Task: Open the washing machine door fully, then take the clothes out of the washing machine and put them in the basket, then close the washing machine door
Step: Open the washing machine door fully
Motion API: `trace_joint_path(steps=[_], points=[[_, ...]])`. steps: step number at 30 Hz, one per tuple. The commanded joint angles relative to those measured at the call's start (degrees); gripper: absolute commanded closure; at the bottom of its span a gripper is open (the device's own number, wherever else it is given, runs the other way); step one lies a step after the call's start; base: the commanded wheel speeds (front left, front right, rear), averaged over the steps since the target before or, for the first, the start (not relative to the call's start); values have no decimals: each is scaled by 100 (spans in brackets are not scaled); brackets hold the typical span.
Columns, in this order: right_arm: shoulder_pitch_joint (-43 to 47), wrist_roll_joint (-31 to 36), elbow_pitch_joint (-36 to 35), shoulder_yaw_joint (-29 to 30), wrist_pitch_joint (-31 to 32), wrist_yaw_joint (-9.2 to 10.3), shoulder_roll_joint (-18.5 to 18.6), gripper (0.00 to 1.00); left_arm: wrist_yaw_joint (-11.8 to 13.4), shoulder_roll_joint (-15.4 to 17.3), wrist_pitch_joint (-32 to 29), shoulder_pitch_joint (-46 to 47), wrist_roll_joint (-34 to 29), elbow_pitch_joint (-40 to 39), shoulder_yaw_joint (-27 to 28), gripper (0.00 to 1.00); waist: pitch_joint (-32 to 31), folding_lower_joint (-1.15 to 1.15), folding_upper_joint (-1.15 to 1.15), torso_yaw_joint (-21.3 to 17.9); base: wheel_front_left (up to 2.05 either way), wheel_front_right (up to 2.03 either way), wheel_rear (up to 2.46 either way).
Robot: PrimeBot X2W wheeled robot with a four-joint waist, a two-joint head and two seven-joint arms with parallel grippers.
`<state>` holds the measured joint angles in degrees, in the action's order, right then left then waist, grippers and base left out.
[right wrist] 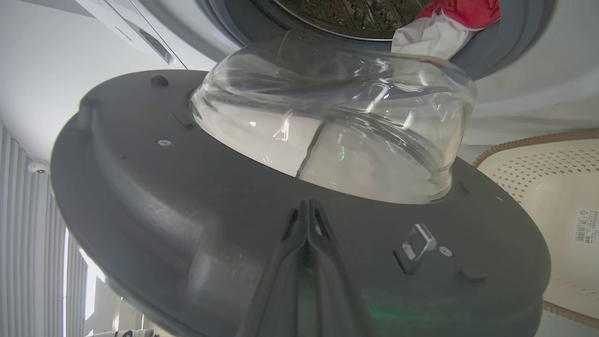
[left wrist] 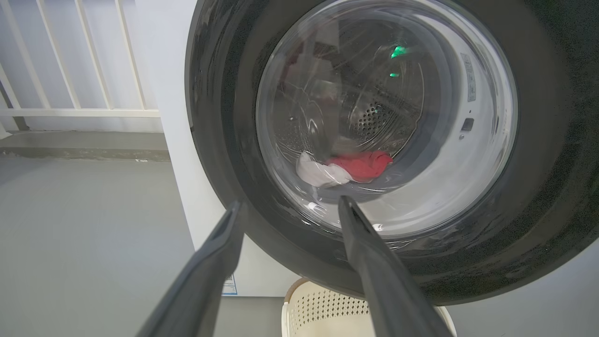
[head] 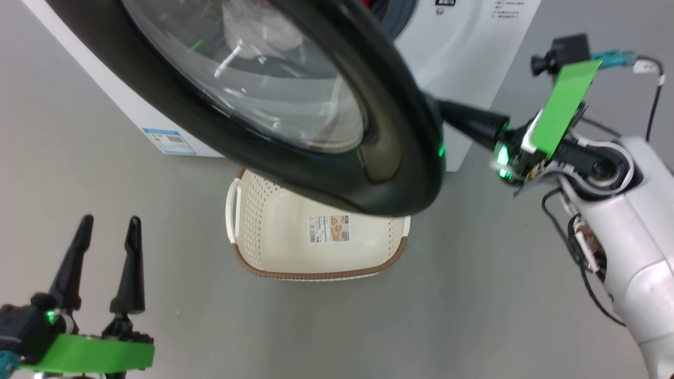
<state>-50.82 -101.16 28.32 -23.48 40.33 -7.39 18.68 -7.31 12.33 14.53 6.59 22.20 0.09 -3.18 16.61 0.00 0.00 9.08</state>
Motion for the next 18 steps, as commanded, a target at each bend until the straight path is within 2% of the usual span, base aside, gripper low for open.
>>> trace_joint_path(steps=[1,18], points=[[211,-79,-243,-130,68,-10,-20,100,-18,135,47,-34,-96,-89,215,0,-96,0,0,2,0,0,0],[824,-528,-1044,-817,-58,-10,259,100,-18,72,47,-250,-190,2,159,0,-513,0,0,192,0,0,0]])
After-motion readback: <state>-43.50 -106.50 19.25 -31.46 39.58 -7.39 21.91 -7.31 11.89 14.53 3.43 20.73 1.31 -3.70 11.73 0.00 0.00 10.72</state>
